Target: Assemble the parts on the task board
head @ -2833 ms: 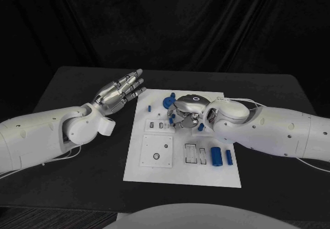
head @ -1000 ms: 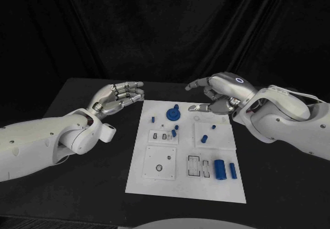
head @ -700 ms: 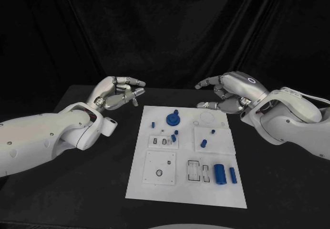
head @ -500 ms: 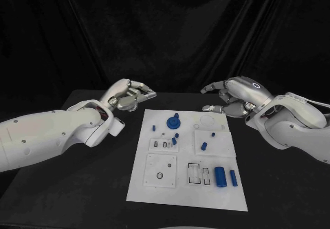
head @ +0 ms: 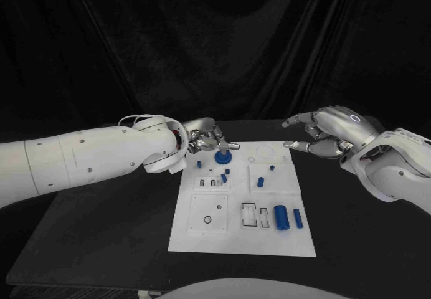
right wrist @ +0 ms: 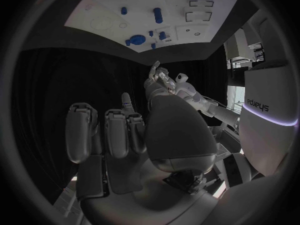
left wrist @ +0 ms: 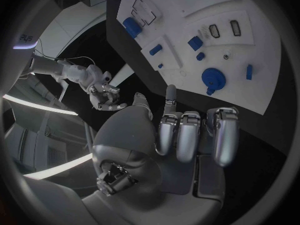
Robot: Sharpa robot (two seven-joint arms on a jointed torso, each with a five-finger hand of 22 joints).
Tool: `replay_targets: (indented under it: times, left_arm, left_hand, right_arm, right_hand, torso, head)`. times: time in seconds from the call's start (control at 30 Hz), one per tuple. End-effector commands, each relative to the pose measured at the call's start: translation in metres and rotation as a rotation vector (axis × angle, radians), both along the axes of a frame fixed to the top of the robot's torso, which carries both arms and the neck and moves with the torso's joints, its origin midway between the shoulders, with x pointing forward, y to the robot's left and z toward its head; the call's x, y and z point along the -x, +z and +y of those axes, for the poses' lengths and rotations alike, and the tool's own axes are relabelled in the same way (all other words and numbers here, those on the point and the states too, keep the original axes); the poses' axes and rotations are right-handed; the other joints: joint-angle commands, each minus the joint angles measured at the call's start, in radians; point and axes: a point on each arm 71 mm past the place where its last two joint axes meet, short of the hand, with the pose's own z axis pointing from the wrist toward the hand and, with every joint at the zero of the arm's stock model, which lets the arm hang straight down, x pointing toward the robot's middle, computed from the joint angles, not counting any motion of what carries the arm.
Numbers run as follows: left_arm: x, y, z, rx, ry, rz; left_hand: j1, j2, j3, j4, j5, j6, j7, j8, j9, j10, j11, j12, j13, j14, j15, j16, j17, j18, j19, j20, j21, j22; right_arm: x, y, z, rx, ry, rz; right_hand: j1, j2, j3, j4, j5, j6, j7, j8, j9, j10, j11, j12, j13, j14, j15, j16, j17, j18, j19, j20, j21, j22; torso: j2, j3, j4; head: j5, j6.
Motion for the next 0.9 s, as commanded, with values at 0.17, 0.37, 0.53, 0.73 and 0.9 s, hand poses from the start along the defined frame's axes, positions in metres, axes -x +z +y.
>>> replay_targets:
  times: [0.17,0.37,0.53,0.73,0.9]
  left_arm:
    - [-0.002,-0.016,-0.002,-0.302,0.035,0.139]
    - [-0.005,-0.021,-0.004,-0.357,0.049,0.171]
    - [-0.007,-0.024,-0.006,-0.370,0.059,0.177]
    - [-0.006,-0.032,-0.007,-0.404,0.059,0.210]
    - [-0.006,-0.041,-0.007,-0.431,0.056,0.242]
  left_hand:
    - [-0.027,0.003,0.027,-0.004,0.003,-0.012,-0.021,0.074,0.123,0.106,-0.022,0.002,0.263,0.104,-0.023,0.003,0.263,-0.011,-0.010,-0.019,-0.005,0.122]
    - [-0.020,0.005,0.043,-0.008,0.020,-0.015,-0.029,0.094,0.179,0.106,-0.030,0.002,0.263,0.104,-0.030,0.003,0.263,-0.011,-0.010,-0.026,-0.008,0.122]
    - [-0.019,0.004,0.046,-0.008,0.023,-0.011,-0.032,0.099,0.198,0.106,-0.033,0.002,0.263,0.104,-0.033,0.003,0.263,-0.012,-0.004,-0.029,-0.007,0.126]
    - [-0.020,0.006,0.052,-0.007,0.026,-0.007,-0.037,0.107,0.226,0.106,-0.038,0.002,0.263,0.104,-0.038,0.003,0.263,-0.011,-0.005,-0.034,-0.009,0.123]
    - [-0.020,0.011,0.056,-0.008,0.029,-0.012,-0.038,0.101,0.233,0.106,-0.040,0.002,0.263,0.104,-0.040,0.003,0.263,-0.011,-0.007,-0.036,-0.011,0.121]
  right_arm:
    - [0.004,-0.004,-0.004,0.007,-0.025,-0.014]
    - [0.004,-0.008,-0.003,0.005,-0.023,-0.011]
    - [0.003,-0.013,-0.002,0.011,-0.024,0.001]
    - [0.003,-0.018,-0.002,0.022,-0.026,0.023]
    - [0.003,-0.023,-0.003,0.029,-0.027,0.035]
  right_hand:
    - [-0.002,0.014,-0.002,-0.005,0.013,0.020,0.002,0.008,-0.004,0.097,0.005,-0.003,0.250,0.073,0.005,-0.004,0.106,0.016,0.019,0.004,-0.041,0.199]
    - [-0.006,0.019,-0.003,-0.005,0.024,0.027,0.002,0.007,-0.008,0.096,0.006,-0.004,0.247,0.073,0.006,-0.004,0.107,0.017,0.017,0.006,-0.044,0.198]
    - [-0.006,0.020,-0.003,-0.006,0.028,0.025,0.002,0.005,-0.010,0.090,0.006,-0.008,0.238,0.073,0.006,-0.004,0.107,0.017,0.016,0.006,-0.045,0.198]
    - [-0.006,0.022,-0.003,-0.006,0.031,0.025,0.002,0.004,-0.012,0.086,0.006,-0.010,0.232,0.073,0.006,-0.004,0.106,0.017,0.016,0.006,-0.044,0.198]
    - [-0.005,0.027,-0.002,-0.010,0.045,0.028,0.003,0.001,-0.016,0.081,0.006,-0.014,0.223,0.073,0.006,-0.004,0.107,0.017,0.016,0.006,-0.046,0.198]
  torso:
    - [-0.048,0.0226,-0.0204]
    - [-0.060,0.0292,-0.0283]
    - [-0.058,0.0377,-0.0346]
    - [-0.057,0.0414,-0.0342]
    - [-0.054,0.0431,-0.0358]
  head:
    - [0.004,-0.068]
    - [0.002,-0.068]
    - [-0.001,-0.068]
    - [-0.003,-0.068]
    - [0.002,-0.068]
